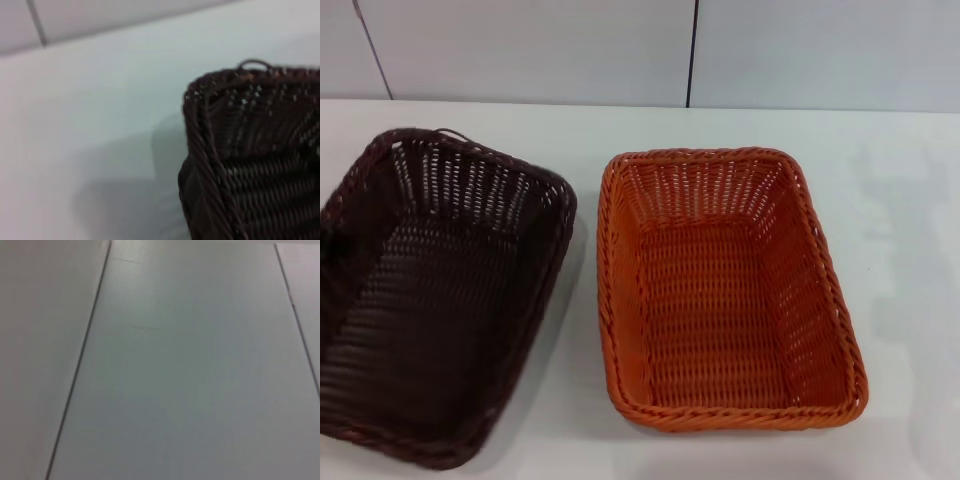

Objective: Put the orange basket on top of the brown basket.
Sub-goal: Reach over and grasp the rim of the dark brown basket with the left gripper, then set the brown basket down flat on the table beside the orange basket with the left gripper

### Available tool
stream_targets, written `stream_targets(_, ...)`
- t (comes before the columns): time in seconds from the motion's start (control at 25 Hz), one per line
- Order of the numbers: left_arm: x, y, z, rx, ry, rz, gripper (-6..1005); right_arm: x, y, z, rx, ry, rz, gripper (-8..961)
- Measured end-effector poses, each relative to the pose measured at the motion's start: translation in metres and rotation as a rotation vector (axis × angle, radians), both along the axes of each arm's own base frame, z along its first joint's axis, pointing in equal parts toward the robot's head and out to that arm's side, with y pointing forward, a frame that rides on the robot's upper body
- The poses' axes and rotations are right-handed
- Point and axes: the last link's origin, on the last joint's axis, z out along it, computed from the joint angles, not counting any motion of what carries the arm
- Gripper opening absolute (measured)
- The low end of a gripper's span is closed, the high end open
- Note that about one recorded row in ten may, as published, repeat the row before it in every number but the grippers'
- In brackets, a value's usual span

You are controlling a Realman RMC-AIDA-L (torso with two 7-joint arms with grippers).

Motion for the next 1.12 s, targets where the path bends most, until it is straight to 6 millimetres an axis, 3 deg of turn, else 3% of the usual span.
stream_targets(0.04,-0.004,0.003,0.014,-0.027,-0.016,-0.073,204,0.001,-0.001,0.001,0.004,0.005,-0.005,817)
stream_targets(0.2,-0.006,0.005,0.024,-0.046,-0.013,-0.120,203,0.005,-0.003,0.003,0.014,0.021,-0.017,817)
stream_targets(0.28,-0.003,0.005,0.044,-0.109,0.030,-0.255,201,0.008,-0.004,0.006,0.024,0.029,-0.030,817)
stream_targets(0.48,0.000,0.006,0.058,-0.237,0.090,-0.385,189,0.022,-0.010,0.013,0.059,0.085,-0.083,817)
stream_targets(0.8,0.020,0.010,0.053,-0.490,0.109,-0.593,180,0.048,-0.035,0.024,0.153,0.133,-0.145,817)
stream_targets(1.0,0.029,0.014,0.050,-0.527,0.104,-0.635,178,0.057,-0.045,0.024,0.167,0.137,-0.170,817)
stream_targets(1.04,0.047,0.024,0.038,-0.594,0.100,-0.699,178,0.058,-0.046,0.024,0.168,0.138,-0.173,817)
stream_targets(1.08,0.047,0.024,0.038,-0.594,0.100,-0.699,178,0.059,-0.047,0.024,0.170,0.138,-0.174,817)
stream_targets(1.12,0.058,0.029,0.024,-0.651,0.105,-0.731,178,0.059,-0.048,0.024,0.171,0.138,-0.176,817)
